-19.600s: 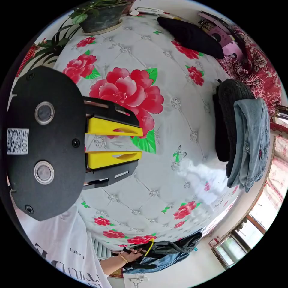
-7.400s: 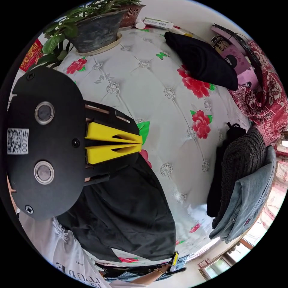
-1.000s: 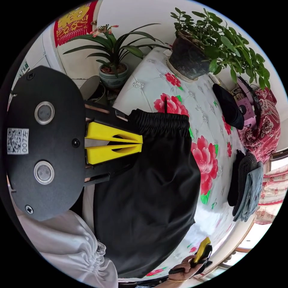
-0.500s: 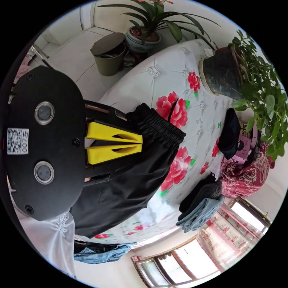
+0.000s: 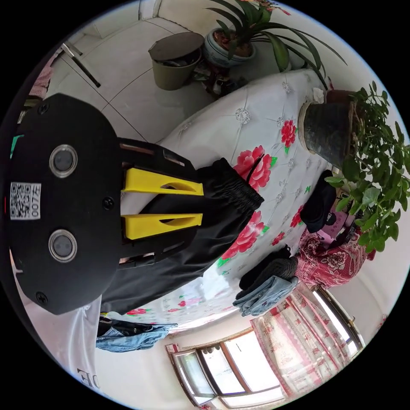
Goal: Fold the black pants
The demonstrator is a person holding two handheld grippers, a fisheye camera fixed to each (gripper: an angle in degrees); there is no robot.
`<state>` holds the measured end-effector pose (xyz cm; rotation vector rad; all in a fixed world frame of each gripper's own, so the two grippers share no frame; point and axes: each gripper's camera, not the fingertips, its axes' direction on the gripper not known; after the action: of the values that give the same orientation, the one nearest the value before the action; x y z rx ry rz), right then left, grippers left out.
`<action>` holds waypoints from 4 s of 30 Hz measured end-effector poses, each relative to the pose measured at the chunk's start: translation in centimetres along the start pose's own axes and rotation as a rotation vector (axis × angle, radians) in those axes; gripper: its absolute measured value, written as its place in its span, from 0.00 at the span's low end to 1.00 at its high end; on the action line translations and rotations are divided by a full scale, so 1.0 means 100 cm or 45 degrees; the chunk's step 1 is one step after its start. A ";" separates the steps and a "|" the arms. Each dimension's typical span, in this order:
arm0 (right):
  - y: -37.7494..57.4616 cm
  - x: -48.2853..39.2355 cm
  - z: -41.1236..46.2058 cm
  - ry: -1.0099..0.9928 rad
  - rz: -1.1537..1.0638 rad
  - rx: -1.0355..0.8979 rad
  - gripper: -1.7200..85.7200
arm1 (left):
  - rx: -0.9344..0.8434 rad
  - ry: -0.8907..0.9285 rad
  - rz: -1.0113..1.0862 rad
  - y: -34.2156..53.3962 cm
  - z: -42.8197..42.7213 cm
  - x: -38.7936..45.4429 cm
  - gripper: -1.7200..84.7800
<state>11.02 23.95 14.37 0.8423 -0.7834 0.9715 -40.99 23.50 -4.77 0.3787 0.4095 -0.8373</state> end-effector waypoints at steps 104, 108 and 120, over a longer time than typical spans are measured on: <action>0.131 -0.224 0.135 0.198 -1.129 -0.862 0.13 | -0.018 0.883 0.737 -0.093 0.042 0.106 0.10; 0.093 -0.191 0.116 0.273 -1.009 -0.758 0.13 | -0.322 1.043 1.156 -0.002 0.094 0.240 0.11; 0.015 -0.073 0.129 0.066 -0.366 -0.846 0.15 | -0.695 0.501 0.992 0.010 0.208 0.212 0.17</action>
<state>4.68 10.41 14.33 0.3323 -0.8417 0.4252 -23.28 0.81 2.86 0.1598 0.7653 0.1288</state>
